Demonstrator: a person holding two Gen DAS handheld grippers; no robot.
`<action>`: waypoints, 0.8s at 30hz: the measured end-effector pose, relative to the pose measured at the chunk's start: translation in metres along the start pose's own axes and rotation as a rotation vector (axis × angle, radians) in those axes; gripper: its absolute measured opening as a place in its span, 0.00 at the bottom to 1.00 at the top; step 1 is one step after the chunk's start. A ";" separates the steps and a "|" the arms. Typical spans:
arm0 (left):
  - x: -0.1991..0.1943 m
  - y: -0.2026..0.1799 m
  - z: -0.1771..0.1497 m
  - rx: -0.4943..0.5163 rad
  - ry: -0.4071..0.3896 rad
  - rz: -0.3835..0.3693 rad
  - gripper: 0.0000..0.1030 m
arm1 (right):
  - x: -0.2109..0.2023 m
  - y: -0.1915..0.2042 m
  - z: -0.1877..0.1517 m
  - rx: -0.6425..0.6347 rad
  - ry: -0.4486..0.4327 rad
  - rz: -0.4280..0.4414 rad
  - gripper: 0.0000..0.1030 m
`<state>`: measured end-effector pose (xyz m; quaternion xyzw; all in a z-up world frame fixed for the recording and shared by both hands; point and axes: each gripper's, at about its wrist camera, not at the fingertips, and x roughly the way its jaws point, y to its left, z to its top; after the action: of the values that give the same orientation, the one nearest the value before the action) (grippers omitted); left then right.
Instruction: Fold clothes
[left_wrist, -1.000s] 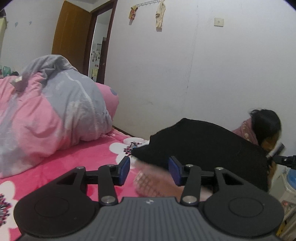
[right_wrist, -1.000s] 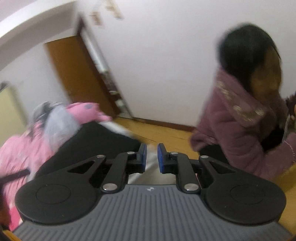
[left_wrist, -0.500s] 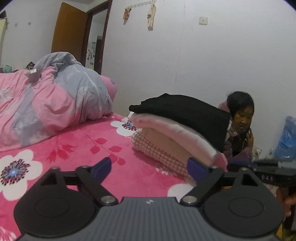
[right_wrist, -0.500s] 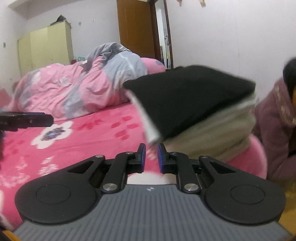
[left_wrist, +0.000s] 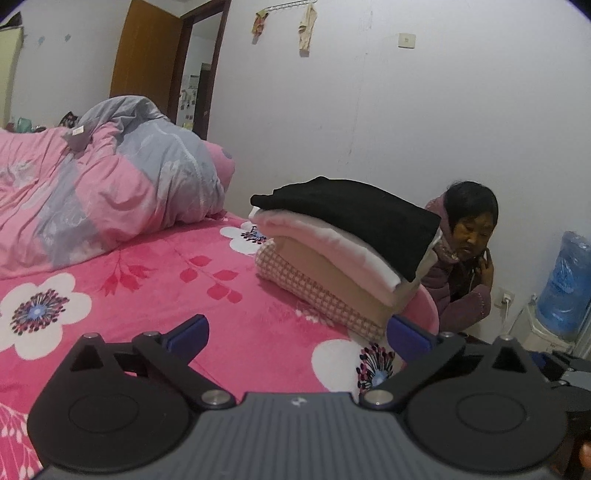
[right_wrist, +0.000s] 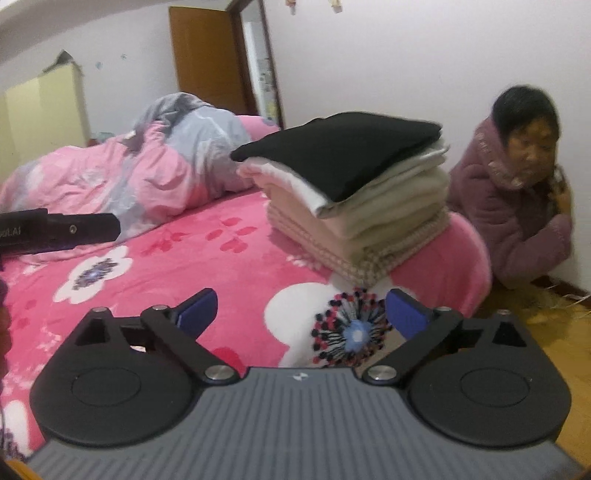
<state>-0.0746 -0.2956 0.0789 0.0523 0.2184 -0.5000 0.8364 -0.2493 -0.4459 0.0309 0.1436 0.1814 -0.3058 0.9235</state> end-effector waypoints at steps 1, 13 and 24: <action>-0.002 0.000 0.001 0.001 -0.003 0.001 1.00 | 0.000 0.007 0.003 -0.017 -0.003 -0.027 0.99; -0.012 -0.008 0.010 0.047 0.002 0.081 1.00 | -0.004 0.043 0.019 -0.059 -0.008 -0.177 0.99; -0.017 -0.015 0.014 0.088 -0.009 0.145 1.00 | -0.008 0.054 0.018 -0.094 -0.009 -0.319 0.99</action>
<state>-0.0900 -0.2929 0.1004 0.1024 0.1883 -0.4472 0.8684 -0.2179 -0.4072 0.0588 0.0681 0.2120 -0.4403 0.8698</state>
